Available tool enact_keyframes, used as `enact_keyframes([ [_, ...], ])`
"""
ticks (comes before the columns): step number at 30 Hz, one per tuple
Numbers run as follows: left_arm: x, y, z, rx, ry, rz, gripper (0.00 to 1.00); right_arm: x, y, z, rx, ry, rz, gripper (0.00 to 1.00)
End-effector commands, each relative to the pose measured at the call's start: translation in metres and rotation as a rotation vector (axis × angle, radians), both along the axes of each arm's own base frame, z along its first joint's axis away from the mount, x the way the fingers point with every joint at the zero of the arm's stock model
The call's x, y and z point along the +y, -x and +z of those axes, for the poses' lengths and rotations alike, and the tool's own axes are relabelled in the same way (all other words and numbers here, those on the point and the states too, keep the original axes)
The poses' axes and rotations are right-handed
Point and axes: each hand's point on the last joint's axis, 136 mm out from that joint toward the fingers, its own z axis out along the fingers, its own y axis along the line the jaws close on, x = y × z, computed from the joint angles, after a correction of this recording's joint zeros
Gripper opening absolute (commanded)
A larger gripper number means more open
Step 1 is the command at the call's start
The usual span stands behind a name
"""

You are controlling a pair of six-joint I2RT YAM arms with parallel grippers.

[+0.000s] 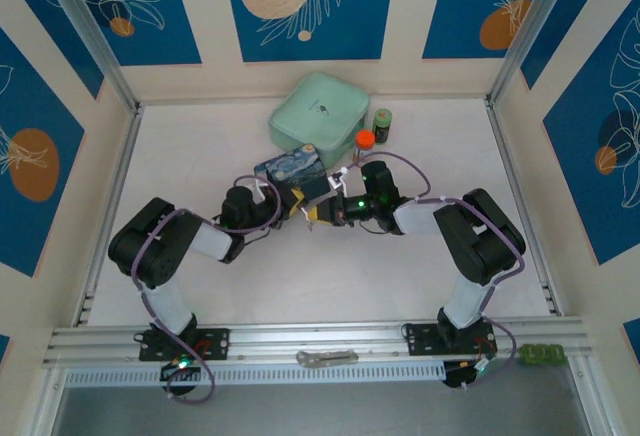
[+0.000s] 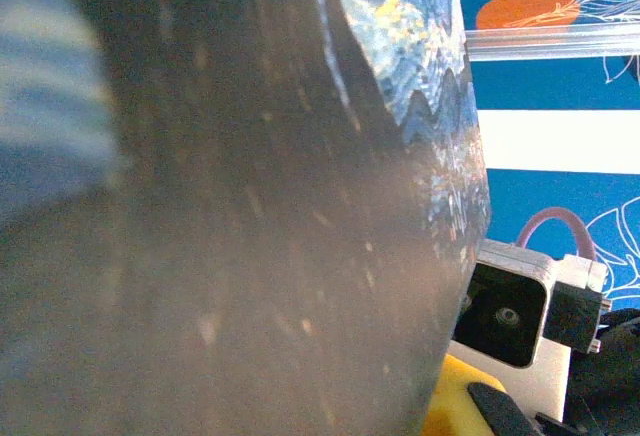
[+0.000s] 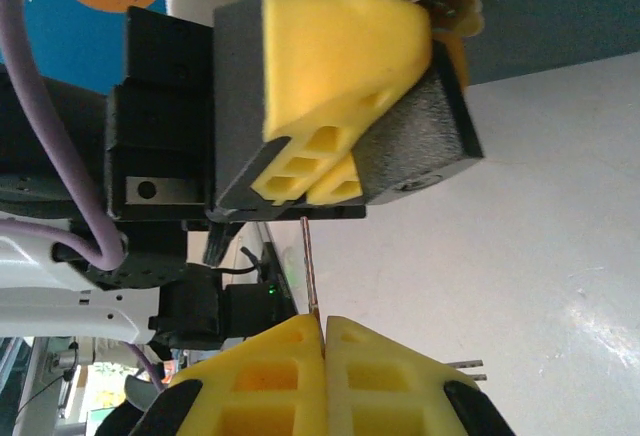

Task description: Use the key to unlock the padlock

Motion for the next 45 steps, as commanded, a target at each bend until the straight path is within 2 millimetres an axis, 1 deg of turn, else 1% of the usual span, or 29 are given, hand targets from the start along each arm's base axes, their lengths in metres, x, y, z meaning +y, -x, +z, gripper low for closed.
enact_keyframes([
  [1, -0.009, -0.006, 0.033, -0.093, 0.098, -0.003, 0.0, -0.004, 0.006, -0.002, 0.028, -0.019, 0.016, 0.0],
  [5, -0.008, -0.005, 0.035, -0.1, 0.108, 0.004, 0.0, -0.015, 0.002, -0.011, 0.048, -0.004, -0.031, 0.0],
  [8, -0.007, -0.004, 0.034, -0.102, 0.111, 0.004, 0.0, -0.019, 0.001, -0.012, 0.053, -0.005, -0.041, 0.0],
  [20, -0.011, -0.002, 0.038, -0.115, 0.123, -0.007, 0.0, -0.013, -0.009, -0.005, 0.029, -0.036, -0.042, 0.0],
  [28, -0.014, 0.001, 0.035, -0.114, 0.127, -0.014, 0.0, -0.01, -0.012, 0.002, 0.012, -0.061, -0.038, 0.0],
  [32, -0.014, 0.002, 0.033, -0.114, 0.121, -0.011, 0.0, -0.009, -0.009, 0.005, 0.015, -0.072, -0.027, 0.0],
  [35, -0.013, 0.002, 0.031, -0.112, 0.118, -0.007, 0.0, -0.013, -0.006, 0.003, 0.015, -0.064, -0.035, 0.0],
  [38, -0.015, 0.001, 0.034, -0.119, 0.127, -0.013, 0.0, -0.014, -0.008, 0.003, 0.012, -0.058, -0.048, 0.0],
  [45, -0.02, 0.004, 0.043, -0.142, 0.149, -0.028, 0.0, -0.008, -0.018, 0.006, 0.014, -0.072, -0.05, 0.0],
])
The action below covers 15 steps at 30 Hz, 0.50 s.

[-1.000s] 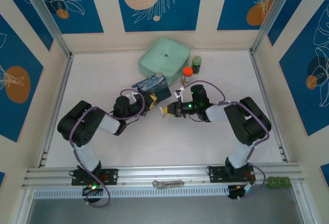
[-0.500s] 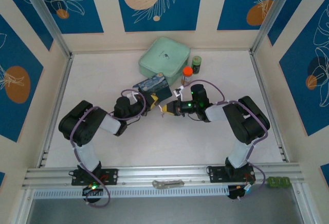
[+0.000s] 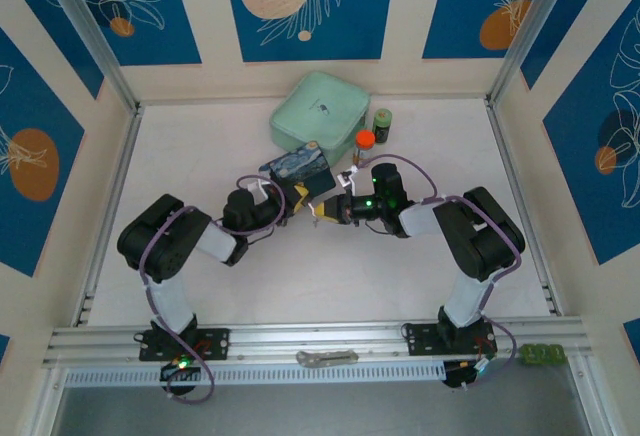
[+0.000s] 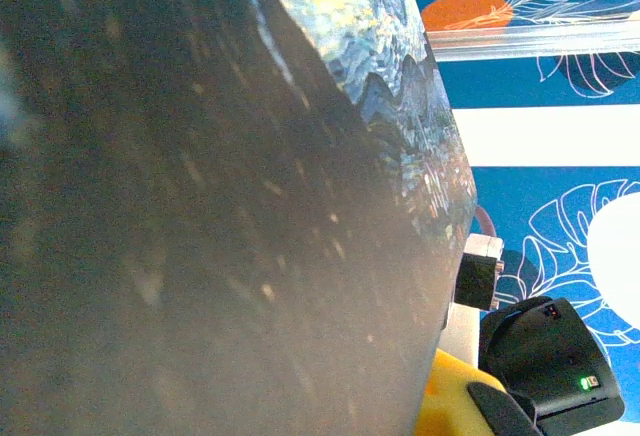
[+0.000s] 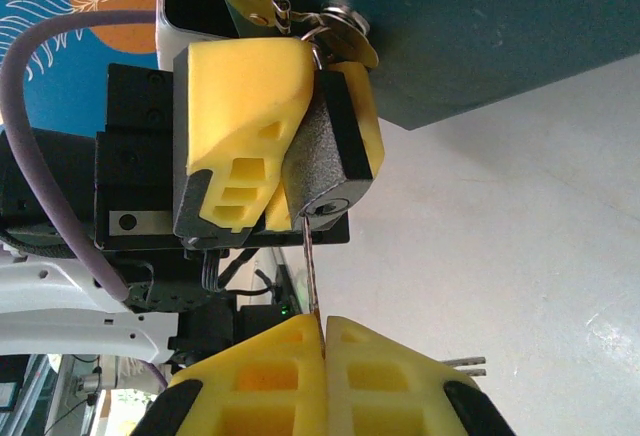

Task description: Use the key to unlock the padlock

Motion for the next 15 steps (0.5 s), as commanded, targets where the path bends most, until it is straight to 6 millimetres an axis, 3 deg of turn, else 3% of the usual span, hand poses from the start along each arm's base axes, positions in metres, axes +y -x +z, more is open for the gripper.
enact_keyframes([
  [1, -0.01, 0.005, 0.026, -0.081, 0.066, -0.031, 0.0, 0.006, -0.009, 0.009, -0.012, -0.026, 0.006, 0.0],
  [9, -0.015, 0.012, 0.038, -0.129, 0.078, -0.066, 0.0, 0.004, -0.015, 0.005, 0.025, -0.002, -0.021, 0.0],
  [15, -0.015, 0.016, 0.037, -0.135, 0.069, -0.078, 0.0, 0.001, -0.019, 0.019, 0.017, -0.049, -0.027, 0.0],
])
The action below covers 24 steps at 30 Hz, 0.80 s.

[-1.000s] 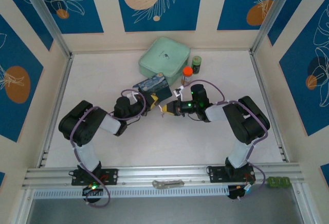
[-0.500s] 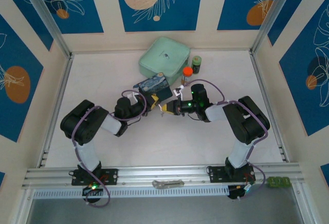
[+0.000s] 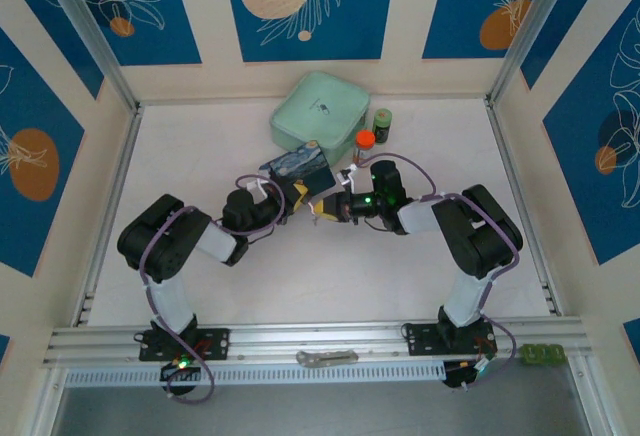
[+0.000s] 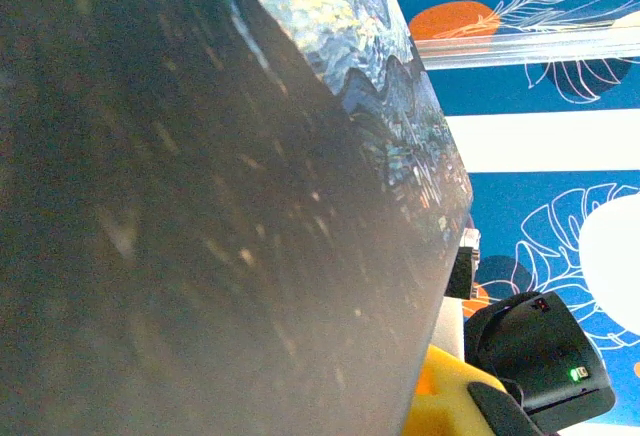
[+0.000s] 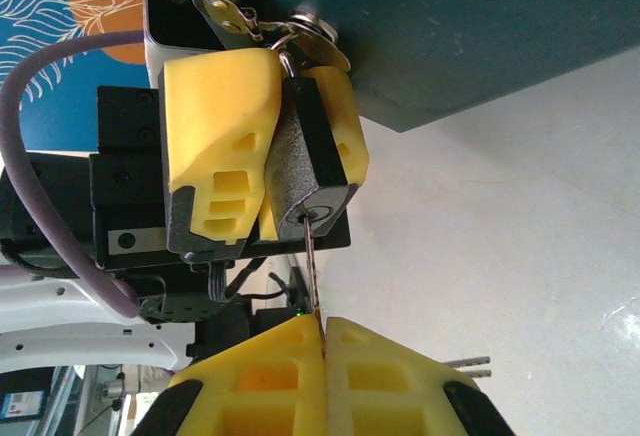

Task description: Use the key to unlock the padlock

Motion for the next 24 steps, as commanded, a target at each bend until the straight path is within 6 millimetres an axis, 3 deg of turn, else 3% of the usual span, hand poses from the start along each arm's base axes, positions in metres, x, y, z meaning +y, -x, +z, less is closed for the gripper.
enact_keyframes([
  [1, -0.016, 0.019, 0.033, -0.117, 0.058, -0.095, 0.0, 0.0, -0.012, 0.021, -0.049, -0.051, -0.017, 0.0],
  [7, -0.019, 0.02, 0.032, -0.123, 0.055, -0.111, 0.0, 0.001, -0.008, 0.038, -0.08, -0.099, 0.006, 0.0],
  [17, -0.026, 0.024, 0.046, -0.159, 0.07, -0.143, 0.0, -0.009, -0.032, 0.003, 0.073, -0.013, -0.144, 0.0],
  [24, -0.026, 0.026, 0.049, -0.168, 0.074, -0.152, 0.0, -0.019, -0.054, -0.001, 0.096, 0.06, -0.251, 0.0],
])
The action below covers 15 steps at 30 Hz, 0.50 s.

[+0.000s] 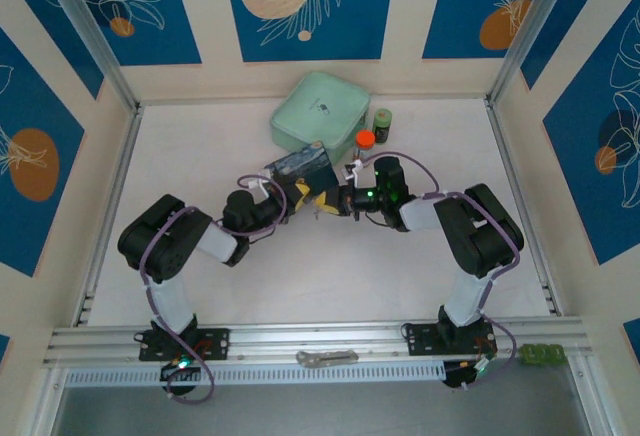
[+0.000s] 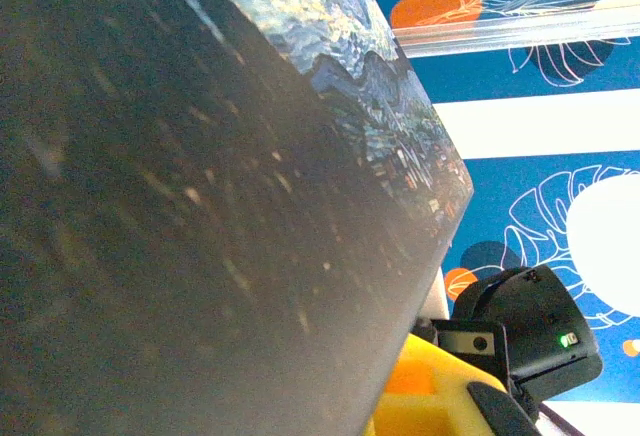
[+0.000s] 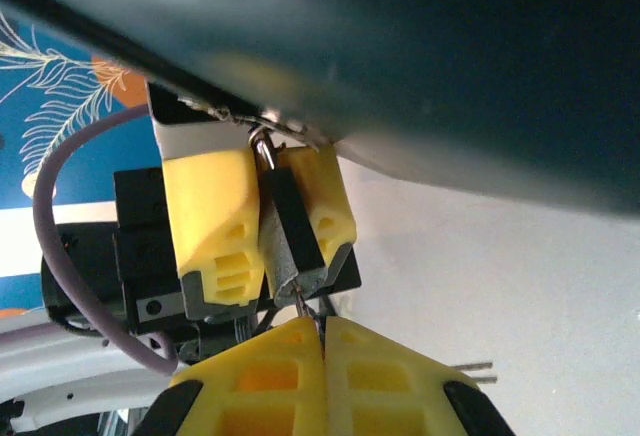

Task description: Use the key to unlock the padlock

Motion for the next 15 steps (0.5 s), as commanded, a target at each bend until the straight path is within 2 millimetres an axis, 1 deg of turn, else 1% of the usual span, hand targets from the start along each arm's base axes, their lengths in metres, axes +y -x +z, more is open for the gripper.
enact_keyframes([
  [1, -0.021, 0.023, 0.043, -0.137, 0.064, -0.13, 0.0, -0.013, -0.036, -0.008, 0.007, 0.091, -0.166, 0.0],
  [5, -0.021, 0.022, 0.045, -0.14, 0.067, -0.131, 0.0, -0.015, -0.044, -0.01, 0.009, 0.12, -0.197, 0.0],
  [8, -0.022, 0.022, 0.047, -0.142, 0.07, -0.13, 0.0, -0.011, -0.047, -0.012, 0.004, 0.138, -0.212, 0.0],
  [10, -0.023, 0.022, 0.048, -0.146, 0.073, -0.131, 0.0, -0.005, -0.045, -0.014, 0.002, 0.147, -0.225, 0.0],
  [13, -0.025, 0.022, 0.048, -0.149, 0.071, -0.119, 0.0, 0.009, -0.043, -0.009, -0.006, 0.138, -0.233, 0.0],
  [15, -0.023, 0.021, 0.046, -0.152, 0.06, -0.103, 0.0, 0.015, -0.042, -0.008, 0.009, 0.139, -0.248, 0.0],
])
